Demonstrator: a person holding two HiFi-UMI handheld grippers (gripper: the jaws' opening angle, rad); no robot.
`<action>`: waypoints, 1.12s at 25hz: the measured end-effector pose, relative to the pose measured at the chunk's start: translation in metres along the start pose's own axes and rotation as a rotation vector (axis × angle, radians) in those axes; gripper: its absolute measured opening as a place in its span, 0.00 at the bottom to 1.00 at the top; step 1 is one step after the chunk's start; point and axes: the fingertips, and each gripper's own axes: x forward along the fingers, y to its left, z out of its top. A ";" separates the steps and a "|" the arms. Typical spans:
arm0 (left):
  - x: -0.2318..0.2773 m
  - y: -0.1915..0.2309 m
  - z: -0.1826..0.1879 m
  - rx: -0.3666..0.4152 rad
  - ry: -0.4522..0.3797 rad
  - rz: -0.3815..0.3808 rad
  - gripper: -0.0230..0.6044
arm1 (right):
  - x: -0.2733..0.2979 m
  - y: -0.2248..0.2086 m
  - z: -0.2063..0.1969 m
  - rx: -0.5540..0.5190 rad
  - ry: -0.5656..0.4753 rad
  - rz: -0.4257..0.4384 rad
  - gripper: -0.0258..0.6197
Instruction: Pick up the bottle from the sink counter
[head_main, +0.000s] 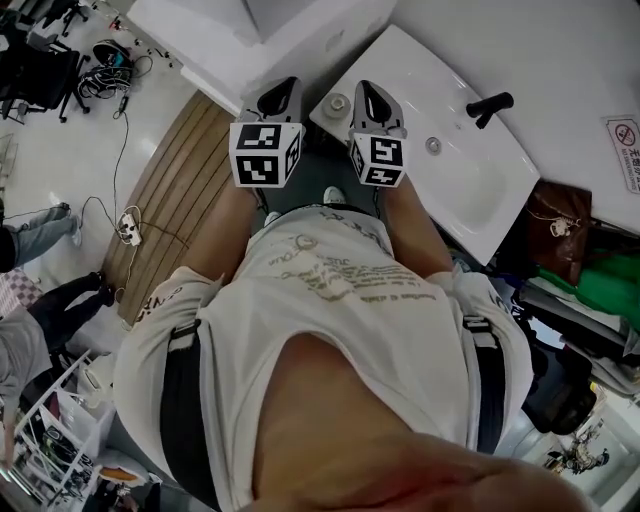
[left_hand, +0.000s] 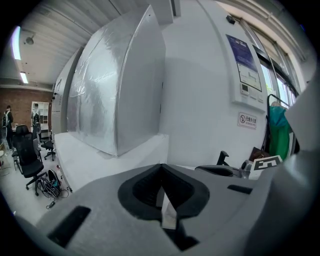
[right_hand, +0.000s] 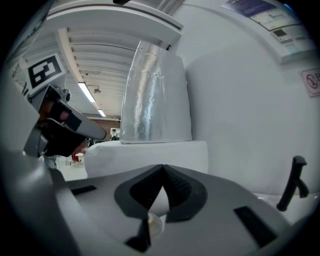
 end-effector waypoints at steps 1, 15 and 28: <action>0.002 -0.001 0.000 0.001 0.003 0.004 0.07 | 0.002 0.004 -0.004 0.015 0.007 0.036 0.08; 0.005 0.008 -0.007 -0.004 0.038 0.062 0.07 | 0.026 0.046 -0.091 0.006 0.264 0.269 0.48; -0.007 0.018 -0.008 0.000 0.040 0.101 0.07 | 0.043 0.050 -0.152 -0.007 0.421 0.257 0.52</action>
